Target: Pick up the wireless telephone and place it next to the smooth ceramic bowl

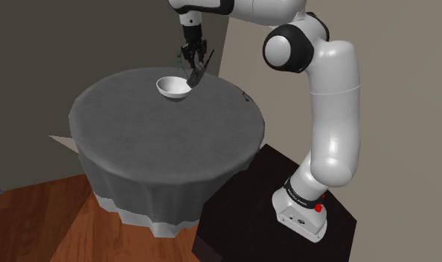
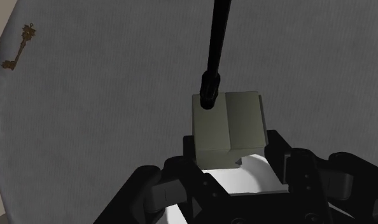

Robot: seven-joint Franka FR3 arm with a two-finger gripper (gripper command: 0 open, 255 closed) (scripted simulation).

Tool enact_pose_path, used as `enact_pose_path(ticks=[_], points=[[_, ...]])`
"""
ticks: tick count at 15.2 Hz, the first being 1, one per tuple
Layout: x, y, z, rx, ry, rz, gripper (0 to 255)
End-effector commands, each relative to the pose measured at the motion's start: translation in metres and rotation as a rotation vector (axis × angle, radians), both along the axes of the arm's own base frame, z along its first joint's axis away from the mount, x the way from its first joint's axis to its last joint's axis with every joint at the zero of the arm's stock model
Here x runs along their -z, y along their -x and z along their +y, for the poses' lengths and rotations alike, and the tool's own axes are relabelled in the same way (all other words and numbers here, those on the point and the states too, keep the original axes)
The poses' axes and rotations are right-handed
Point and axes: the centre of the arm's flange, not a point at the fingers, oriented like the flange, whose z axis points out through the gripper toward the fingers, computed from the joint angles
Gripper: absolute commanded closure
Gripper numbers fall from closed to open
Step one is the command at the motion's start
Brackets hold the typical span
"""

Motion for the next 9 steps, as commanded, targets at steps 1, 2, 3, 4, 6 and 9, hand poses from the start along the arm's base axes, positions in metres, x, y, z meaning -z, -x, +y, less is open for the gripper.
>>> enact_pose_path(ticks=[1, 2, 3, 4, 6, 9], points=[[0.010, 0.000, 0.001, 0.000, 0.000, -0.001, 255], [0.015, 0.000, 0.001, 0.000, 0.000, -0.001, 255], [0.020, 0.000, 0.001, 0.000, 0.000, -0.001, 255], [0.025, 0.000, 0.001, 0.000, 0.000, -0.001, 255], [0.036, 0.000, 0.001, 0.000, 0.000, -0.001, 255], [0.052, 0.000, 0.001, 0.000, 0.000, -0.001, 255]])
